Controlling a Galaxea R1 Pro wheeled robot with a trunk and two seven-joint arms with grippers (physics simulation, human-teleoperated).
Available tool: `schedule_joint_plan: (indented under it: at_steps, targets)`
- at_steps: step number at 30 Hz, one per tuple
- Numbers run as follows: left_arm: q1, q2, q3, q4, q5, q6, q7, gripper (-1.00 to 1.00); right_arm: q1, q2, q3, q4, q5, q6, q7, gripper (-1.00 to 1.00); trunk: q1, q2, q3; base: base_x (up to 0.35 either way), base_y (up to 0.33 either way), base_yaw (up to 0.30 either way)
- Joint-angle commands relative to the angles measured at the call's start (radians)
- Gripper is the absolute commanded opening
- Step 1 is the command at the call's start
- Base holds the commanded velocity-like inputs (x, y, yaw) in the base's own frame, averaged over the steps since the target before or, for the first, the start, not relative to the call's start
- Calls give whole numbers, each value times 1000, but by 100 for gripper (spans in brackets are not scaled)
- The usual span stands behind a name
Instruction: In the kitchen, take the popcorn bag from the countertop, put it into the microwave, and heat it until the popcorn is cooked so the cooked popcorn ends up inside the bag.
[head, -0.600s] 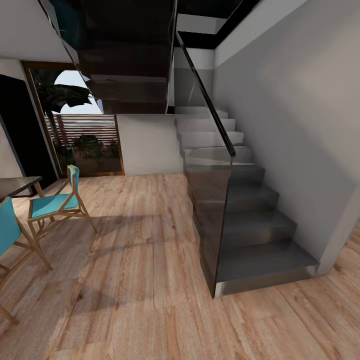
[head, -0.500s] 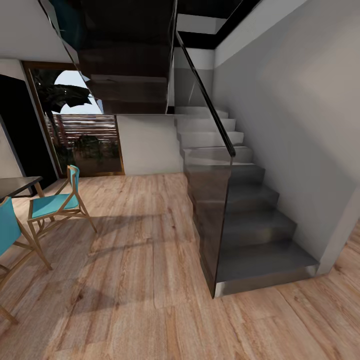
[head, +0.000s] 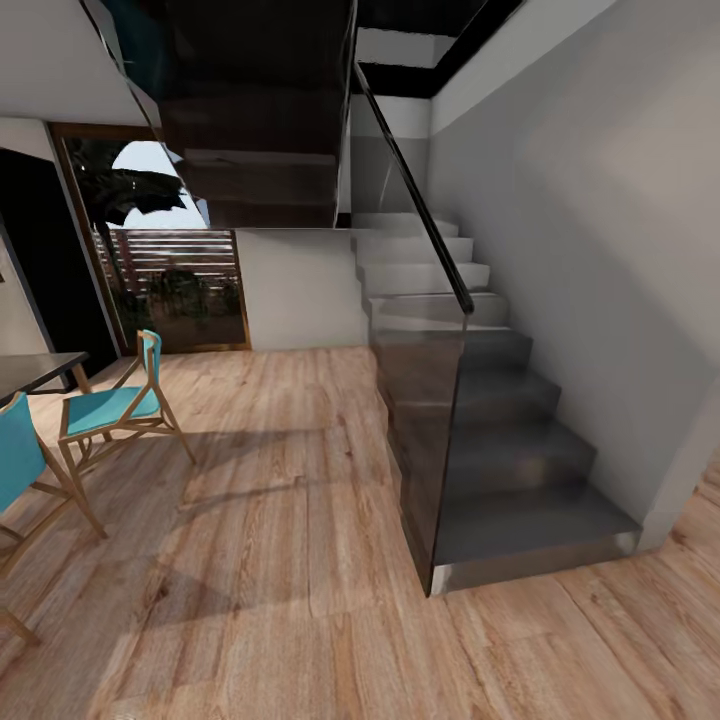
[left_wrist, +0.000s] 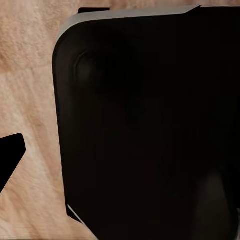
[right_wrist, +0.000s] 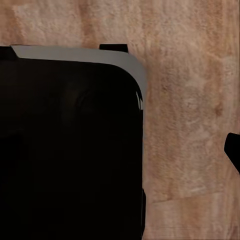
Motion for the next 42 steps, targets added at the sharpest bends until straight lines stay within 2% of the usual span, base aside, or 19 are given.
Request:
schedule_joint_plan:
  at_steps: [1,5,6,12,42]
  targets:
    - [-1,0,0,0,0,0,-1,100,0,0,0,1,-1,-9,1,100,0,-1,-1,0,0,218]
    - [-1,0,0,0,0,0,-1,100,0,0,-9,1,-1,-32,-2,100,0,-1,-1,0,0,264]
    - [-1,0,0,0,0,0,-1,100,0,1,-18,1,-1,-105,-3,100,0,-1,-2,0,0,275]
    - [-1,0,0,0,0,0,-1,100,0,0,-31,1,-1,-104,-3,100,0,-1,-2,0,0,277]
    - [-1,0,0,0,0,0,-1,100,0,0,-29,0,0,-105,-3,100,0,-1,-10,0,0,273]
